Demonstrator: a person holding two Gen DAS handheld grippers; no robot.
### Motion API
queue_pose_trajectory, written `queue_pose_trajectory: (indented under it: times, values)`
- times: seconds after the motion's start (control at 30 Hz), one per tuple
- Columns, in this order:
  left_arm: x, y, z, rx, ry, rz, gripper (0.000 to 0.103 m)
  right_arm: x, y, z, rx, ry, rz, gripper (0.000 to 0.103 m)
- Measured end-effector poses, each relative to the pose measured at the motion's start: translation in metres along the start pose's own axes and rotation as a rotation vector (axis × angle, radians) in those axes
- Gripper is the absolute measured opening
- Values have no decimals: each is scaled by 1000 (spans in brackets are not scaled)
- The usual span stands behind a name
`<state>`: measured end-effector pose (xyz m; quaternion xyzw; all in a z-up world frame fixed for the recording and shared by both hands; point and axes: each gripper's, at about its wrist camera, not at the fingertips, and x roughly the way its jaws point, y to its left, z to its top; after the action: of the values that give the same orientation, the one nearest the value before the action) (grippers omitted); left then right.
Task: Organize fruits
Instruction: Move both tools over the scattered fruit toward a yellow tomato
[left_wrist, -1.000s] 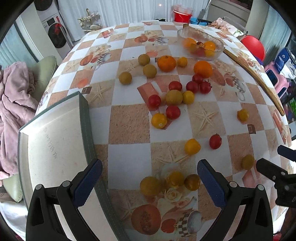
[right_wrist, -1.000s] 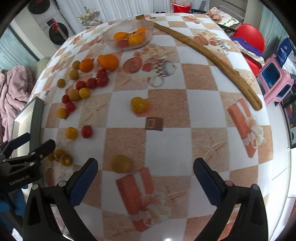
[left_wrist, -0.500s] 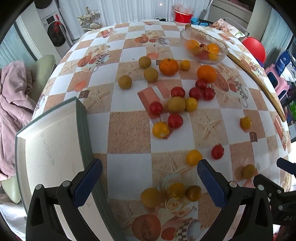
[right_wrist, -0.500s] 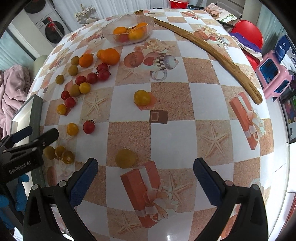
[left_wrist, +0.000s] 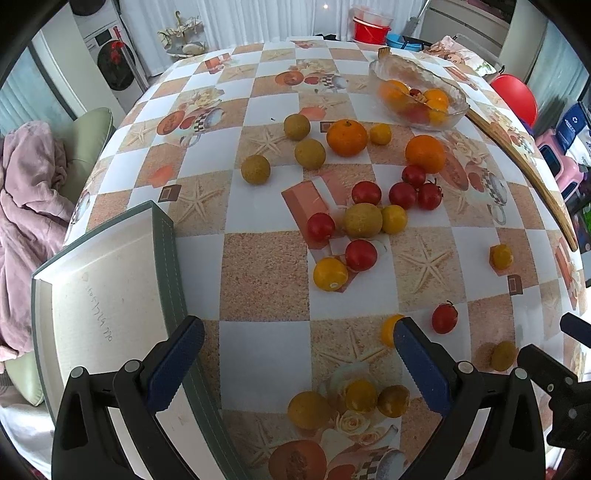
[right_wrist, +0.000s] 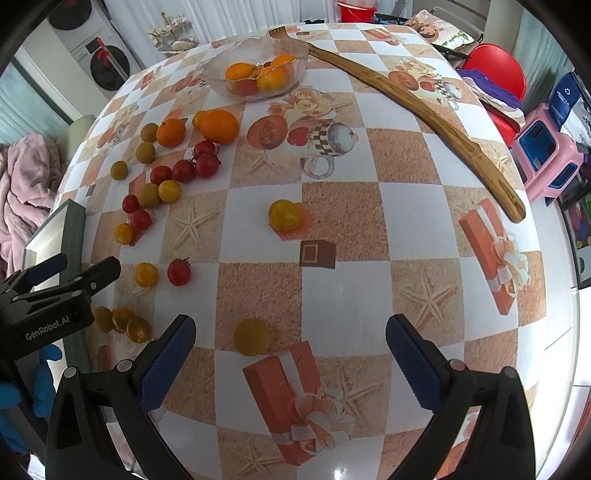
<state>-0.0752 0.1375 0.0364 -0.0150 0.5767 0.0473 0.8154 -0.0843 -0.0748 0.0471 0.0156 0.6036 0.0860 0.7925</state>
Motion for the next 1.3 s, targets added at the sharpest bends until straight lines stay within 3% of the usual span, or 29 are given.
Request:
queue_pose_trajectory:
  times: [0.57,1.23,1.3]
  values:
    - [4,1,9,-13,-9,2,103,2,-2,16,-4,-13,-1,103]
    - [33,-10,24,25,-16,-1,103,38,-7,58,-10,-2,-19,101]
    - [35,-12,24,33,-17,-2,98,43,-5,62,-18,3,-20,98]
